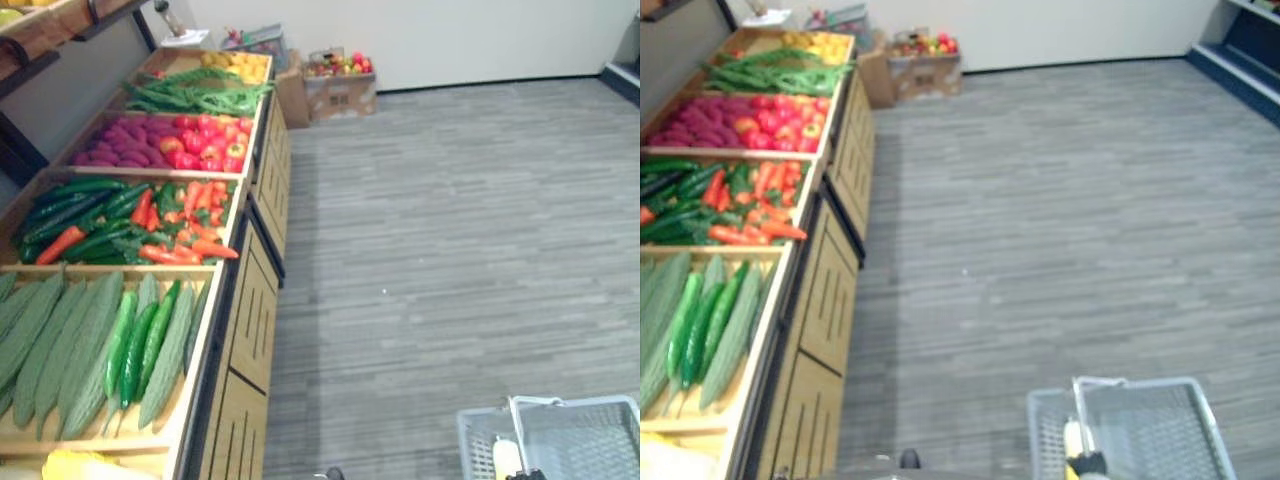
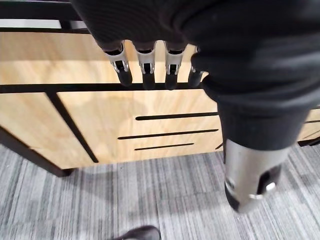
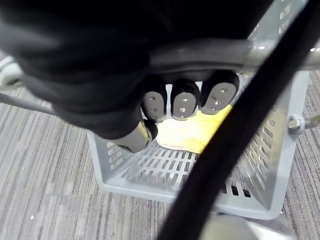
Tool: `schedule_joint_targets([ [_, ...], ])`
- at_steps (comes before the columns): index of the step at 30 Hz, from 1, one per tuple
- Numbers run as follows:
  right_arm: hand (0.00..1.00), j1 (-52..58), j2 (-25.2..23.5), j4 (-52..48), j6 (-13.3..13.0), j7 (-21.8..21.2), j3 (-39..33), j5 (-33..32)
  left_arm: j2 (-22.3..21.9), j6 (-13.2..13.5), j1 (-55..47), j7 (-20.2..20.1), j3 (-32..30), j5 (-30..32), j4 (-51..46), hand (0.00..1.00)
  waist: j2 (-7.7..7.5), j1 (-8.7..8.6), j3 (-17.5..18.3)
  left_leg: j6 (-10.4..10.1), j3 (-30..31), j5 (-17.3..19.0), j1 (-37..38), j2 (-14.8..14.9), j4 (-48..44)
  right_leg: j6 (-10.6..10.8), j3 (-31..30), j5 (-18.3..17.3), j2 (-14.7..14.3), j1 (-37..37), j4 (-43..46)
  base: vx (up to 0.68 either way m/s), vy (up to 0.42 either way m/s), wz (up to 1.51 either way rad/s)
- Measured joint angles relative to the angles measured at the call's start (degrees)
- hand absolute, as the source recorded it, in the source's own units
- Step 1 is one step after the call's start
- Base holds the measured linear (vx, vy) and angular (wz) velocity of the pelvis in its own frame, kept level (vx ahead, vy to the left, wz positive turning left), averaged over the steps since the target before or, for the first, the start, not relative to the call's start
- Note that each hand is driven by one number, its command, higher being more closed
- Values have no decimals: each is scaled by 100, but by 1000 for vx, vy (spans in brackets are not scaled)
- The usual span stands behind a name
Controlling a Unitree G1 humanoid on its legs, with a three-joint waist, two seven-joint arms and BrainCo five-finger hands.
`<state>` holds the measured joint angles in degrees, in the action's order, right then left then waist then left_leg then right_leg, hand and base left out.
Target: Pick vegetable in the basket
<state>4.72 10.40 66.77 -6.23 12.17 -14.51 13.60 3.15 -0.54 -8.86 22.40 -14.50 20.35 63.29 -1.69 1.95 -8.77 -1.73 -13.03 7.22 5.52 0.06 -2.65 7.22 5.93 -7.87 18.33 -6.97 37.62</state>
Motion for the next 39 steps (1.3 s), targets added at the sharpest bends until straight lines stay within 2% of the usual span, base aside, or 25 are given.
schedule_joint_targets([
  [1, 100, 96, -111, -76, 0, 9, -95, -6, 122, -2, -10, -90, 100, -5, 3, 0, -53, -57, -20, 110, 137, 68, 214, -34, 10, -221, 7, 605, 152, -354, 877, 216, 138, 52],
  [2, 100, 137, -152, -70, 0, 14, -128, -12, 130, -2, 12, -129, 125, -6, -3, 0, 5, -100, -48, 201, 194, 135, 348, -23, 16, -170, -2, 829, 192, -462, 1212, 290, 118, 48],
  [4, 100, 250, -291, -57, 7, -11, -225, -15, 172, -6, 11, -187, 128, -7, 5, 0, -83, -147, -70, 305, 354, 292, 598, 51, -32, -159, 218, 278, 158, -725, 1742, 276, 80, 35],
  [5, 100, 256, -329, -59, 15, -23, -239, -14, 184, -8, 38, -244, 118, -8, 31, 0, -64, -189, -81, 320, 421, 400, 667, 140, -48, -175, 572, -61, 67, -923, 1514, 359, 61, 30],
  [7, 100, 226, -361, -59, 18, -30, -279, -18, 163, -8, 98, -302, 80, -95, 59, 0, 8, -237, -133, 246, 431, 454, 803, 258, 41, -124, 1050, -67, -233, -1205, 111, 400, 12, 31],
  [11, 100, 225, -466, -46, 80, -104, -600, -17, 41, 11, 298, -442, -411, -238, 46, 0, 12, -342, -211, -56, 589, 688, 1166, 232, 275, 91, 714, 971, -679, -1175, -3407, 408, -142, 43],
  [12, 100, 211, -509, -1, 110, -138, -763, -57, -4, 47, 332, -507, -708, -396, 31, 0, -6, -351, -220, -132, 677, 936, 1347, 259, 262, -4, 679, 1048, -652, -1293, -3299, 583, -277, 51],
  [14, 100, 247, -441, 3, 146, -127, -916, -96, -189, 46, 423, -520, -925, -450, 31, 0, 130, -378, -219, -163, 738, 1152, 1469, 501, 227, -268, 789, 1459, -753, -1429, -2777, 489, -245, 30],
  [15, 100, 282, -369, 5, 149, -121, -1025, -112, -325, 51, 373, -524, -1107, -451, 49, 0, 459, -344, -59, -216, 738, 1218, 1470, 719, 147, -289, 905, 1445, -918, -1646, -2269, 619, -299, 6],
  [17, 100, 159, -329, 25, 149, -119, -1095, -107, -447, 50, 394, -506, -1293, -525, 65, 0, 573, -348, -47, -308, 763, 1048, 1119, 953, -793, -607, 985, 1210, -1005, -1642, -1898, 702, -380, -1],
  [20, 100, 213, -311, 138, 146, -115, -1074, -6, -447, 47, 421, -462, -1302, -670, 56, 0, 504, -348, -90, -515, 944, -469, 458, 1154, -2611, -738, 1245, 751, -1035, -891, -1957, 689, -360, 31],
  [21, 100, 258, -268, 137, 148, -103, -952, -16, -417, 51, 419, -469, -1342, -673, 44, 0, 484, -342, -102, -530, 858, -1276, 186, 1299, -3341, -769, 1295, 585, -1039, -536, -2115, 619, -246, 27],
  [22, 100, 248, -226, 139, 158, -98, -902, -18, -418, 53, 421, -479, -1358, -674, 40, 0, 506, -338, -107, -520, 691, -1215, -101, 1493, -4078, -778, 1323, 487, -1083, -297, -2229, 544, -195, 21],
  [24, 100, 181, -130, 142, 186, -58, -770, -16, -399, 43, 421, -480, -1427, -674, 45, 0, 506, -333, -142, -395, 361, -608, -670, 1731, -5151, -822, 1357, 311, -1181, 220, -2545, 449, -142, 16],
  [26, 100, 60, -83, 147, 191, -11, -697, -17, -364, 31, 403, -453, -1453, -676, 39, 0, 431, -266, -205, -314, 277, 86, -1388, 1449, -5236, -719, 1474, 193, -1186, 912, -2990, 404, -88, 24],
  [28, 100, -115, 10, 152, 194, -9, -716, -16, -370, -1, 370, -428, -1271, -677, 46, 0, 408, -125, -255, -295, 92, 292, -1858, 1101, -4400, -616, 1490, 135, -1151, 1183, -3184, 278, 11, -5],
  [29, 100, -142, 35, 135, 191, -9, -720, -14, -363, -2, 333, -413, -1200, -676, 42, 0, 405, -71, -258, -268, -96, 276, -1971, 966, -3629, -530, 1509, 93, -1139, 1278, -3259, 363, 111, -9],
  [30, 100, -213, 36, 30, 188, -1, -719, -13, -377, -2, 271, -401, -1170, -674, 11, 0, 411, -10, -273, -127, -432, 99, -2084, 752, -2125, -397, 1559, 9, -1127, 1476, -3389, 261, 90, 1],
  [31, 100, -218, 35, 0, 188, -2, -718, -12, -394, -3, 247, -398, -1175, -671, 1, 0, 412, -8, -272, -111, -479, 25, -2084, 708, -1792, -373, 1579, -4, -1128, 1524, -3421, 468, 196, 1],
  [32, 100, -213, 4, -175, 190, 6, -653, -11, -498, 2, 121, -351, -1268, -669, -68, 0, 416, 39, -272, -45, -760, -272, -2116, 649, -690, -226, 1592, -79, -1150, 1718, -3560, 365, 170, -8],
  [34, 100, -185, -28, -339, 187, 8, -493, -9, -547, -7, 33, -293, -1492, -665, -75, 0, 395, 154, -265, 121, -892, -475, -2251, 763, -406, -25, 1512, -220, -1126, 1888, -3596, 556, 271, -30],
  [35, 100, -192, -154, -373, 190, 13, -468, -11, -572, -16, -48, -273, -1721, -660, -133, 0, 282, 307, -223, 385, -1069, -786, -2227, 664, -748, 60, 1397, -418, -904, 2052, -3578, 659, 309, -35],
  [37, 100, -151, -322, -363, 195, -5, -493, -14, -560, -15, -172, -229, -1820, -654, -284, 0, -20, 359, -76, 582, -1281, -649, -2217, 460, -1071, -62, 1212, -570, -585, 2100, -3298, 581, 245, -17],
  [38, 100, -218, -386, -315, 192, -16, -530, -12, -527, -20, -165, -208, -1800, -651, -263, 0, -73, 345, -40, 746, -1290, -474, -2106, 286, -1111, -2, 1055, -529, -375, 1924, -2687, 587, 283, 17],
  [39, 100, -294, -445, -281, 132, 0, -524, -13, -457, -69, -152, -163, -1641, -626, -198, 0, -75, 282, -42, 791, -1215, -229, -1896, 83, -1125, 184, 782, -316, -76, 1496, -1344, 677, 355, 38],
])
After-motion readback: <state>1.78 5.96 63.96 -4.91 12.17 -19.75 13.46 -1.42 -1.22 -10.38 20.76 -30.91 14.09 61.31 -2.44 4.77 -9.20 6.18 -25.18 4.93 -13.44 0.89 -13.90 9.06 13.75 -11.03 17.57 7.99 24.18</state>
